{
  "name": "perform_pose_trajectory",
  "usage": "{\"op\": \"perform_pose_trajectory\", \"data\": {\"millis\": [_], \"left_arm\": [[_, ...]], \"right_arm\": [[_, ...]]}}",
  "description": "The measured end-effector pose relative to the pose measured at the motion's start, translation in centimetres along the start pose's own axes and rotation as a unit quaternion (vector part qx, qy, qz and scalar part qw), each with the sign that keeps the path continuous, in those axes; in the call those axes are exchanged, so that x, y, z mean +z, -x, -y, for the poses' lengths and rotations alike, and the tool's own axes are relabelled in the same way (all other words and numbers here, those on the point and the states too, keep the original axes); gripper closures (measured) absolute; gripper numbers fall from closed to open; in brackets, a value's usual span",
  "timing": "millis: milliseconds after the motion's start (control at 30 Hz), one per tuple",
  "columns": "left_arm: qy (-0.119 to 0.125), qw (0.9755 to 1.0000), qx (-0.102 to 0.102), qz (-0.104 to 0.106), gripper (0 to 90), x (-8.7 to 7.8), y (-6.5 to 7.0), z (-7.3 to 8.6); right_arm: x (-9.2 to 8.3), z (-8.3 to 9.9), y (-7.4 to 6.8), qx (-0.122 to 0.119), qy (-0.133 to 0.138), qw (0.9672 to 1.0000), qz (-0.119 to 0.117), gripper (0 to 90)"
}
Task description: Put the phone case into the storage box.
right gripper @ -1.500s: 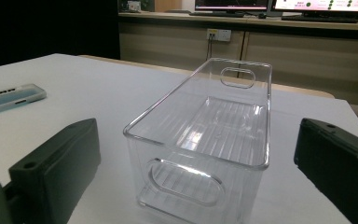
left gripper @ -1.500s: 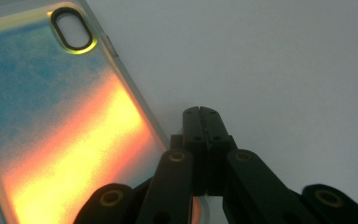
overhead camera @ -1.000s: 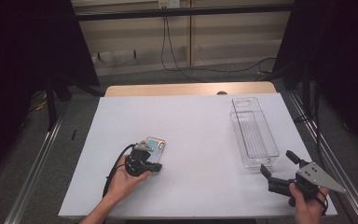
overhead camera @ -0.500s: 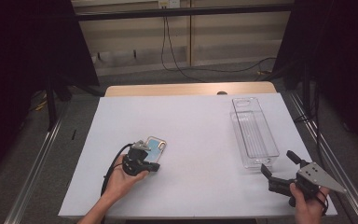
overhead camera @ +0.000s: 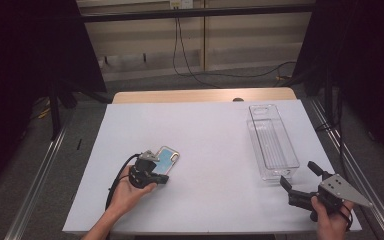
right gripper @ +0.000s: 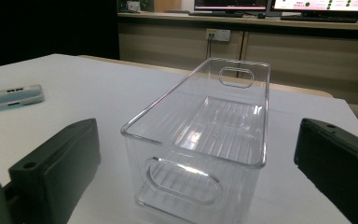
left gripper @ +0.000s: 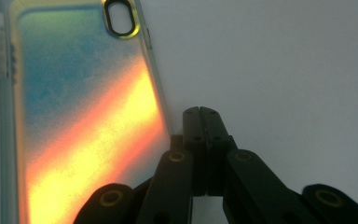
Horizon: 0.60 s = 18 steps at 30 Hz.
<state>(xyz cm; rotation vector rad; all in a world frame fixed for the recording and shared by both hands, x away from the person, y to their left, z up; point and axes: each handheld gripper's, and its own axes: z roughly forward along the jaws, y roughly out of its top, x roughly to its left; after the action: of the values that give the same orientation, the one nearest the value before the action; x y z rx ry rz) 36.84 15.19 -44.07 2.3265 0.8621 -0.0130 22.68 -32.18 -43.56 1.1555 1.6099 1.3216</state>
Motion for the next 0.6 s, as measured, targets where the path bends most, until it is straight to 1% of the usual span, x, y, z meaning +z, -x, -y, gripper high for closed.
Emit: {"op": "perform_pose_trajectory", "data": {"millis": [67,133,233,300,367,500,567,600], "left_arm": [[0.001,1.0,-0.003,0.001,90.0,-0.05,-0.06,0.04],[0.0,1.0,-0.001,-0.002,90.0,-0.09,-0.04,0.06],[-0.004,0.9999,0.009,-0.007,90.0,-0.28,-0.14,0.11],[-0.003,1.0,0.007,-0.005,90.0,-0.33,-0.29,0.18],[-0.005,0.9999,0.01,-0.007,90.0,-0.35,-0.23,0.17],[-0.003,0.9999,0.01,-0.008,90.0,-0.42,-0.14,0.21],[0.002,0.9999,0.015,-0.006,90.0,-0.55,-0.22,0.18],[0.006,0.9999,0.014,-0.004,90.0,-0.65,-0.21,0.16]], "right_arm": [[0.0,-0.01,-0.02,0.0,0.001,1.0,0.0,0.0],[0.01,-0.02,-0.02,-0.001,0.0,1.0,-0.001,0.0],[-0.02,-0.02,-0.01,0.0,0.001,1.0,0.0,0.0],[-0.03,0.01,0.05,0.0,0.0,1.0,-0.001,0.0],[0.05,0.02,0.03,0.001,-0.001,1.0,0.0,0.0],[0.01,-0.03,-0.07,-0.002,0.0,1.0,-0.001,0.0],[0.03,-0.02,-0.04,-0.001,0.0,1.0,-0.001,0.0],[0.03,-0.02,-0.04,-0.001,0.0,1.0,-0.001,0.0]]}}
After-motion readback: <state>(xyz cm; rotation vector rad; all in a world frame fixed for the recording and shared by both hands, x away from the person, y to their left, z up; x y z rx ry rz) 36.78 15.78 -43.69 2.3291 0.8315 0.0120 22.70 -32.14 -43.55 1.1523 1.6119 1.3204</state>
